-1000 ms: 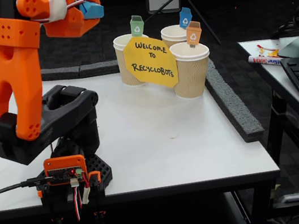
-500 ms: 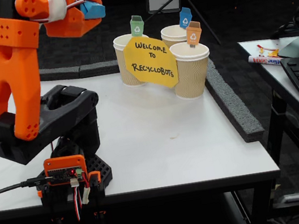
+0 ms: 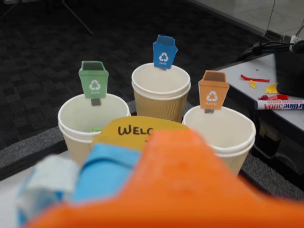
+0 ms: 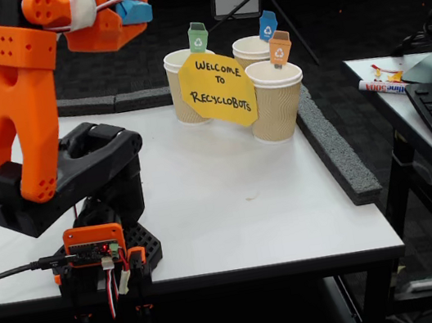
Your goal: Sort rubbish by color.
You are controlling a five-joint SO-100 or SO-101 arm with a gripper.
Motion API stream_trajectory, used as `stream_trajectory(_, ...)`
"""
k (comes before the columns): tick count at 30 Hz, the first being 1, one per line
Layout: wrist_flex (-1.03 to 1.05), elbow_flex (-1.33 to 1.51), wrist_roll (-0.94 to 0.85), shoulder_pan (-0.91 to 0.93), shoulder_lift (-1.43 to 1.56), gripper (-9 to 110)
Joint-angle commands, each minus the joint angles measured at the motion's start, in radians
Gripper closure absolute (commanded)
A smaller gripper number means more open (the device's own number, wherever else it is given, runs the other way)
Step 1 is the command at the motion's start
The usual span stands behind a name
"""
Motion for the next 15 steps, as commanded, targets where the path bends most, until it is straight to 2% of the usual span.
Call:
stream_trajectory(1,-0.041,-0.04,-0.02,0.026,-0.005,101)
stream_trajectory(7,-0.066,-0.061,-0.02,0.026,-0.109,101)
stream_trajectory(15,-0.187,-0.202,-0.02,0.026,-0.456,101)
